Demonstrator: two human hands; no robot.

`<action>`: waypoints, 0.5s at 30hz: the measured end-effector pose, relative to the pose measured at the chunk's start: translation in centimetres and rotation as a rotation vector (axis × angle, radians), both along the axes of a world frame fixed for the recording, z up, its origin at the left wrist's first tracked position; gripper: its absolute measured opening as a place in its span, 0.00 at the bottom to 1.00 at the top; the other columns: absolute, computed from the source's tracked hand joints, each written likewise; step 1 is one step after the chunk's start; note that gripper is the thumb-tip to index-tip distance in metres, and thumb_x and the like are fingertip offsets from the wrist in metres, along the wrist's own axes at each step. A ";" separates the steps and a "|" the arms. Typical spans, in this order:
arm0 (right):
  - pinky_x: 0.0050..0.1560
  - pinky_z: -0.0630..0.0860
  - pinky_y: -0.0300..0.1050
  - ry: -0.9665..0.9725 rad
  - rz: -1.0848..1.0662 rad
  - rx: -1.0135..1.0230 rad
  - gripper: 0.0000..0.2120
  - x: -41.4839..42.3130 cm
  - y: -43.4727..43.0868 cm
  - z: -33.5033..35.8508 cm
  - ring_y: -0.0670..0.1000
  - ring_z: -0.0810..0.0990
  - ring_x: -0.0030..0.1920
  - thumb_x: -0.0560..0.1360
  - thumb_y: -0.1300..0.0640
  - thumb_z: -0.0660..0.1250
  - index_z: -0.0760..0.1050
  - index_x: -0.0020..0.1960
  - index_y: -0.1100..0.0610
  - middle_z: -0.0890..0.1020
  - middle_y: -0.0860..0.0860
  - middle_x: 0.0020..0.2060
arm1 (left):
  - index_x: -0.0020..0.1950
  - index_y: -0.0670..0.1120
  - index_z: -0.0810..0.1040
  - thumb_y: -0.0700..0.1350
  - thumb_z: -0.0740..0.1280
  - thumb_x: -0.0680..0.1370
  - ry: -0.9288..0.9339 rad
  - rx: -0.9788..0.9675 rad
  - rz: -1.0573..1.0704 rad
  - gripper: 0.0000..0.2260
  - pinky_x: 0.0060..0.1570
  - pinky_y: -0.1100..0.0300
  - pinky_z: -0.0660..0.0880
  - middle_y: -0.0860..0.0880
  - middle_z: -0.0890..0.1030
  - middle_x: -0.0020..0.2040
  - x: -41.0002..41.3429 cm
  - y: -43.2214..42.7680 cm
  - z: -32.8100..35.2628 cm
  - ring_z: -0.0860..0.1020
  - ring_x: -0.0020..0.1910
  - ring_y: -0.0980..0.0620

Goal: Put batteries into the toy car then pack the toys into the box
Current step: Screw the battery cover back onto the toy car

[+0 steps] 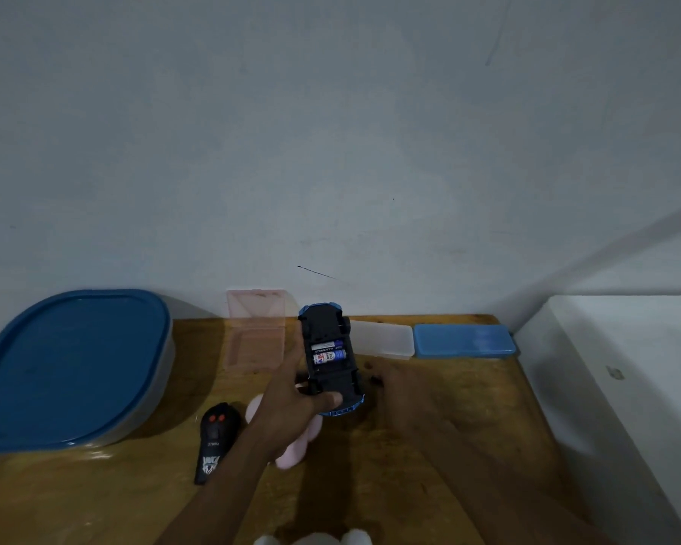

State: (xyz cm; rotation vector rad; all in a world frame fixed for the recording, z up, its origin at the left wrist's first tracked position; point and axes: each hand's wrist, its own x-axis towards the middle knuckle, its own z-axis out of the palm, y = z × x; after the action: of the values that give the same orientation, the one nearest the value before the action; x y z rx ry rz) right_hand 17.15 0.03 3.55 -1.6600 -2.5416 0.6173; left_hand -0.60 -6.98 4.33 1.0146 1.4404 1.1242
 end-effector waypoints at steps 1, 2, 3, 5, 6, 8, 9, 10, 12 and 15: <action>0.47 0.76 0.34 0.093 -0.093 0.025 0.09 0.1 0.3 0.6 0.47 0.78 0.49 0.78 0.56 0.64 0.74 0.58 0.52 0.81 0.49 0.53 | 0.68 0.60 0.68 0.32 0.74 0.68 0.005 0.011 0.007 0.36 0.48 0.60 0.80 0.51 0.82 0.56 0.1 0.0 0.1 0.79 0.56 0.51; 0.40 0.73 0.30 0.205 -0.217 0.037 0.08 0.1 0.6 1.5 0.47 0.78 0.46 0.77 0.58 0.65 0.75 0.56 0.53 0.82 0.50 0.49 | 0.65 0.63 0.68 0.31 0.74 0.69 0.010 0.022 0.018 0.36 0.46 0.63 0.80 0.52 0.82 0.55 0.3 0.1 0.2 0.79 0.55 0.53; 0.36 0.71 0.29 0.340 -0.349 0.039 0.06 -0.1 1.0 2.2 0.46 0.78 0.44 0.76 0.58 0.67 0.76 0.53 0.55 0.83 0.51 0.47 | 0.62 0.66 0.68 0.31 0.74 0.69 0.011 0.038 0.028 0.36 0.44 0.65 0.79 0.52 0.82 0.55 0.4 0.1 0.4 0.80 0.53 0.55; 0.38 0.77 0.36 0.619 -0.548 0.012 0.04 -0.7 1.5 3.6 0.48 0.81 0.43 0.73 0.58 0.71 0.77 0.46 0.56 0.83 0.50 0.42 | 0.60 0.70 0.66 0.30 0.74 0.69 0.023 0.072 0.055 0.38 0.42 0.65 0.79 0.53 0.81 0.57 0.8 0.3 0.7 0.80 0.53 0.57; 0.40 0.80 0.43 0.715 -0.584 -0.007 0.04 -1.1 1.5 4.4 0.49 0.82 0.42 0.72 0.57 0.72 0.77 0.43 0.55 0.83 0.49 0.40 | 0.60 0.72 0.65 0.31 0.74 0.68 0.034 0.081 0.067 0.40 0.42 0.64 0.79 0.53 0.80 0.58 1.1 0.4 0.8 0.79 0.53 0.56; 0.42 0.82 0.49 0.810 -0.582 -0.048 0.06 -2.1 1.1 5.2 0.50 0.83 0.40 0.72 0.56 0.72 0.76 0.39 0.53 0.83 0.50 0.38 | 0.64 0.73 0.60 0.31 0.74 0.68 0.046 0.100 0.081 0.44 0.40 0.65 0.78 0.53 0.80 0.58 1.6 0.6 1.0 0.78 0.54 0.55; 0.41 0.82 0.47 0.807 -0.559 -0.046 0.07 -2.6 0.7 5.4 0.49 0.83 0.39 0.72 0.56 0.72 0.75 0.38 0.53 0.83 0.49 0.37 | 0.67 0.70 0.58 0.30 0.74 0.68 0.044 0.112 0.081 0.45 0.39 0.66 0.78 0.53 0.80 0.57 1.8 0.7 1.1 0.79 0.53 0.55; 0.38 0.79 0.41 0.765 -0.534 -0.025 0.08 -3.0 0.4 5.7 0.46 0.81 0.38 0.72 0.56 0.72 0.75 0.37 0.53 0.82 0.47 0.36 | 0.68 0.69 0.57 0.29 0.73 0.68 0.040 0.120 0.078 0.45 0.38 0.67 0.77 0.53 0.80 0.57 2.0 0.8 1.3 0.79 0.53 0.55; 0.33 0.71 0.31 0.670 -0.506 0.032 0.07 -3.6 -0.1 5.7 0.41 0.77 0.36 0.73 0.55 0.71 0.76 0.38 0.54 0.79 0.43 0.34 | 0.66 0.71 0.57 0.29 0.73 0.68 0.038 0.130 0.066 0.45 0.38 0.68 0.77 0.53 0.80 0.58 2.2 0.7 1.5 0.78 0.54 0.54; 0.33 0.69 0.33 0.635 -0.513 0.059 0.07 -4.1 -0.4 5.4 0.42 0.76 0.35 0.73 0.54 0.72 0.77 0.39 0.54 0.78 0.44 0.34 | 0.63 0.72 0.58 0.29 0.73 0.69 0.044 0.135 0.075 0.44 0.39 0.67 0.78 0.54 0.79 0.58 2.0 0.4 1.5 0.78 0.55 0.53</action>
State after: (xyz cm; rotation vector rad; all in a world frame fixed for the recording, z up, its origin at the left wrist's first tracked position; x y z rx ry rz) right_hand 13.04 -0.37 8.93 -1.6516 -1.6090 0.8318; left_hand 1.37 -6.57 5.85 1.0927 1.4630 1.2749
